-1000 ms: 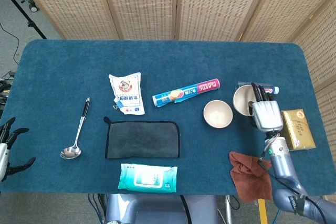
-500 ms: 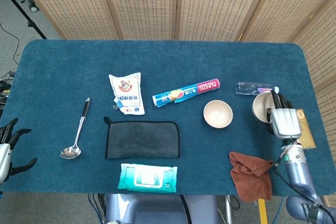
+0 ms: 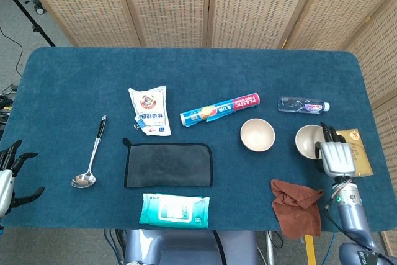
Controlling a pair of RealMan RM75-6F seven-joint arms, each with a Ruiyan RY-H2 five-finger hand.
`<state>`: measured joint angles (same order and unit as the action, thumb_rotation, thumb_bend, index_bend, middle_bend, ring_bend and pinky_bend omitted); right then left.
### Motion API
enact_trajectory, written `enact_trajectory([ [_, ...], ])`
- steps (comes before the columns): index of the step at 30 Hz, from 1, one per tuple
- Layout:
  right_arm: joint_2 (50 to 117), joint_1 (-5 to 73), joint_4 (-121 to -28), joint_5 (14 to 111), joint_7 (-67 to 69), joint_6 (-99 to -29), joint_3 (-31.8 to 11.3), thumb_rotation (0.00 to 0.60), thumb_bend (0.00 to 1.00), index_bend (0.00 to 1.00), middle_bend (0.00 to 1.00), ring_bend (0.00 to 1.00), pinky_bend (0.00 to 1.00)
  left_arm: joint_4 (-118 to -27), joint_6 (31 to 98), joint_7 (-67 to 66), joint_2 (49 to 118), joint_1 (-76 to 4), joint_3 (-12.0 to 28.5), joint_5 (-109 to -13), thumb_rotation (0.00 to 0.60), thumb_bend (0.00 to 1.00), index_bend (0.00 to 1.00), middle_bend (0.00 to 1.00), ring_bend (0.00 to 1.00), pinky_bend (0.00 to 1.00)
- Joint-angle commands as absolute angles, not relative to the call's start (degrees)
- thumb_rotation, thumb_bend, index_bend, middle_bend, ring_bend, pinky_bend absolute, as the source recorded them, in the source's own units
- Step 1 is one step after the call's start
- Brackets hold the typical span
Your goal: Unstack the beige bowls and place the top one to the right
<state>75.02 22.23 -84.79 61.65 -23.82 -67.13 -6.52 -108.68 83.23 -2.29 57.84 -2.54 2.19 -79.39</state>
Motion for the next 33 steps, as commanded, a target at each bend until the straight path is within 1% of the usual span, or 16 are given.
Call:
enact_trajectory([
  [1, 75.1, 22.0, -85.2, 61.4, -24.1, -67.0, -6.3, 0.600, 0.34, 0.63, 0.01, 0.00, 0.21, -108.7, 83.2, -2.3, 57.8, -2.6, 2.2, -79.4, 0.600, 0.18, 0.26, 0.00, 0.00, 0.05],
  [6, 75.1, 21.8, -85.6, 61.0, -24.4, -66.6, -6.2, 0.600, 0.34, 0.63, 0.01, 0.00, 0.21, -108.7, 83.3, -2.2, 57.8, -2.5, 2.2, -79.5, 0.600, 0.18, 0.26, 0.00, 0.00, 0.05],
  [11, 75.0, 21.8, -85.8, 60.9, -24.9, -66.6, -6.2, 0.600, 0.31, 0.63, 0.01, 0.00, 0.21, -108.7, 83.4, -2.1, 57.8, -2.5, 2.2, -79.5, 0.600, 0.18, 0.26, 0.00, 0.00, 0.05],
  [13, 75.0, 21.8, -85.7, 60.9, -25.2, -66.8, -6.3, 0.600, 0.31, 0.59, 0.01, 0.00, 0.21, -108.7, 83.4, -2.1, 57.7, -2.5, 2.2, -79.5, 0.600, 0.18, 0.26, 0.00, 0.00, 0.05],
  [15, 75.0, 21.7, -85.7, 60.9, -25.2, -67.0, -6.4, 0.600, 0.31, 0.53, 0.01, 0.00, 0.21, -108.7, 83.4, -2.1, 57.7, -2.5, 2.2, -79.5, 0.600, 0.18, 0.26, 0.00, 0.00, 0.05],
  [17, 75.2, 21.7, -85.5, 60.9, -25.3, -67.2, -6.6, 0.600, 0.31, 0.43, 0.01, 0.00, 0.21, -108.7, 83.4, -2.1, 57.8, -2.5, 2.2, -79.6, 0.600, 0.18, 0.26, 0.00, 0.00, 0.05],
  [19, 75.3, 21.8, -85.2, 60.9, -25.6, -67.4, -6.7, 0.600, 0.31, 0.36, 0.00, 0.00, 0.21, -108.8, 83.5, -2.1, 57.7, -2.5, 2.2, -79.6, 0.600, 0.18, 0.26, 0.00, 0.00, 0.05],
  [22, 75.4, 21.9, -84.7, 61.4, -25.9, -68.1, -7.1, 0.600, 0.31, 0.29, 0.00, 0.00, 0.21, -108.8, 83.5, -2.0, 57.7, -2.5, 2.2, -79.6, 0.600, 0.18, 0.26, 0.00, 0.00, 0.05],
  [24, 75.4, 21.9, -84.6, 61.5, -26.0, -68.3, -7.2, 0.600, 0.31, 0.27, 0.00, 0.00, 0.21, -108.8, 83.5, -1.9, 57.7, -2.5, 2.2, -79.6, 0.600, 0.18, 0.26, 0.00, 0.00, 0.05],
  [28, 74.7, 22.3, -84.6, 61.9, -27.1, -68.7, -7.6, 0.600, 0.31, 0.27, 0.00, 0.00, 0.21, -108.7, 83.5, -2.0, 57.7, -2.5, 2.2, -79.6, 0.600, 0.18, 0.26, 0.00, 0.00, 0.05],
  [33, 72.6, 23.1, -87.3, 60.4, -29.7, -67.4, -8.0, 0.600, 0.31, 0.25, 0.00, 0.00, 0.21, -108.8, 83.6, -2.1, 57.8, -2.5, 2.2, -79.6, 0.600, 0.18, 0.26, 0.00, 0.00, 0.05],
])
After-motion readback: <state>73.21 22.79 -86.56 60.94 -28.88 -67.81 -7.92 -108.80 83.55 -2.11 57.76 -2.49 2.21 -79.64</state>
